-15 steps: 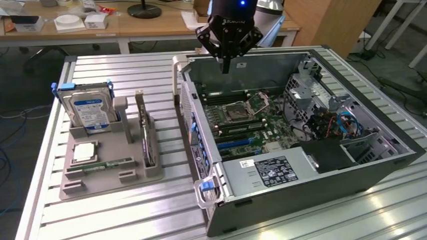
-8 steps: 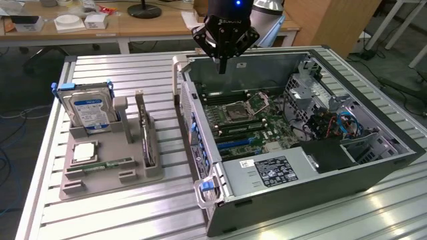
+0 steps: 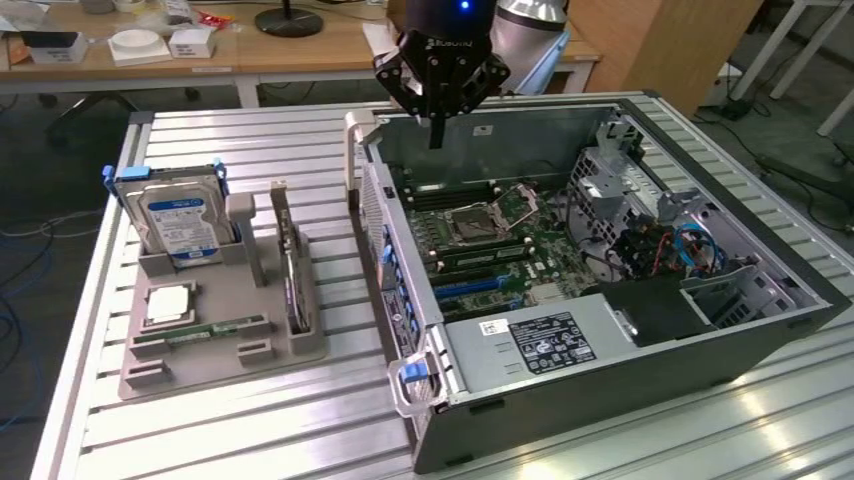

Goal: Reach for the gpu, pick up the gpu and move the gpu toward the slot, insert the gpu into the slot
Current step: 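Reach for the gpu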

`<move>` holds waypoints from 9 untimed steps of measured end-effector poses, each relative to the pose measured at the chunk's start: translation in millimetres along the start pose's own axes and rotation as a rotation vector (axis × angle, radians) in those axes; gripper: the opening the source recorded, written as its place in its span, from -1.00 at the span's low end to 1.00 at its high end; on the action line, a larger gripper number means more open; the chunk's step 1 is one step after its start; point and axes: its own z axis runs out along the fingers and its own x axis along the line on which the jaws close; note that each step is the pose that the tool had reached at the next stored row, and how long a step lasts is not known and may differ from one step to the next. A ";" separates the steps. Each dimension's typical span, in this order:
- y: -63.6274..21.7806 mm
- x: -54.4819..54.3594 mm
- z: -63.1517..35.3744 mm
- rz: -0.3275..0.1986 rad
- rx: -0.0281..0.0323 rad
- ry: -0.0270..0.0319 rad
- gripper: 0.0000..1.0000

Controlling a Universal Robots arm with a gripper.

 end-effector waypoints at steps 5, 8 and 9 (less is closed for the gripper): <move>-0.5 6.3 -0.2 0.000 0.0000 0.0000 -0.80; -0.7 9.9 -0.3 0.000 0.0000 0.0000 -0.80; -0.8 11.1 -0.3 0.000 0.0000 0.0000 -0.80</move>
